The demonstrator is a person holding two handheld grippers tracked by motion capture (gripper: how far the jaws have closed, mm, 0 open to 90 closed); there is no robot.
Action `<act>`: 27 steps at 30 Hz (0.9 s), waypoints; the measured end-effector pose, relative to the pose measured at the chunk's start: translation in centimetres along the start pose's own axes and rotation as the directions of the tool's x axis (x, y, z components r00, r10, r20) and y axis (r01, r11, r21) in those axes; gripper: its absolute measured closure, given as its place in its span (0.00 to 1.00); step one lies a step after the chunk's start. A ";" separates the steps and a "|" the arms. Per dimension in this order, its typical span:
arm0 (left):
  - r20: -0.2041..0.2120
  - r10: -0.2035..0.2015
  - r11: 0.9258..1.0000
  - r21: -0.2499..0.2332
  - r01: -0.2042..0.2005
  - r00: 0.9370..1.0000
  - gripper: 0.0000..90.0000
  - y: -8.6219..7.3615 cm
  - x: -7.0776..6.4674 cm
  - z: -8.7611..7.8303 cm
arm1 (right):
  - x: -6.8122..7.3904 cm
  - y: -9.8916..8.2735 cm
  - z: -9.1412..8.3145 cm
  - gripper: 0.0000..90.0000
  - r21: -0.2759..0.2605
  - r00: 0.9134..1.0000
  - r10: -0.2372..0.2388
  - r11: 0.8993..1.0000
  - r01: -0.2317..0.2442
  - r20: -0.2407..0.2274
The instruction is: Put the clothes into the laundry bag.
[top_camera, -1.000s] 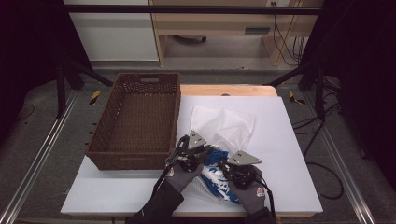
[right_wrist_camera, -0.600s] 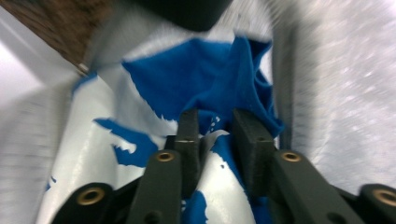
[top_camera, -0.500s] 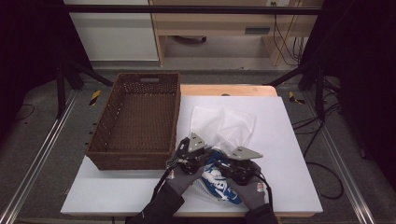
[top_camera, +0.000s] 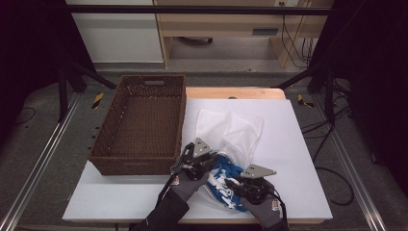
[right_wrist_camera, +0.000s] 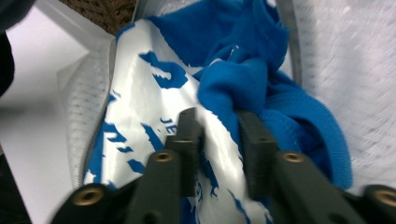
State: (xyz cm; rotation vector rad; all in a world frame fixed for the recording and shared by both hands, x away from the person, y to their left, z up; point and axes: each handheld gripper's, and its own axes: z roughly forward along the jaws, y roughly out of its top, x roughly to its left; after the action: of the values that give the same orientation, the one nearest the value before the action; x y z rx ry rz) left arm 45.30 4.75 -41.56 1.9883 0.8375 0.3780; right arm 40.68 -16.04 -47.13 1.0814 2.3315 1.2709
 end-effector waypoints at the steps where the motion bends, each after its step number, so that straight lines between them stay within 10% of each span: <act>1: 0.000 -0.002 1.000 -0.004 0.002 1.000 0.98 0.0 0.0 -0.1 | 0.1 0.3 -0.3 0.84 -0.005 1.000 -0.013 1.000 0.013 0.007; 6: 0.008 0.005 1.000 -0.021 -0.005 1.000 0.98 0.5 -0.4 -0.5 | 0.9 2.9 -0.7 0.85 -0.070 0.998 -0.046 0.996 0.048 0.039; 16: 0.014 -0.006 1.000 -0.007 0.007 1.000 0.98 -0.4 -0.4 0.2 | -0.5 3.8 4.4 0.77 0.009 0.986 -0.040 0.999 0.039 0.163; 27: 0.007 -0.014 1.000 -0.002 0.014 1.000 0.98 -0.8 0.0 0.2 | -1.2 2.5 -2.6 0.44 -0.142 0.999 -0.002 0.990 0.009 0.051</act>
State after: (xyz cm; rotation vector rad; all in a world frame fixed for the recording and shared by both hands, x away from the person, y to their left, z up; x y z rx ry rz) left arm 45.05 4.87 -42.33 1.9798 0.8461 0.3640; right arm 41.28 -17.65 -43.68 1.0479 2.1685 1.3677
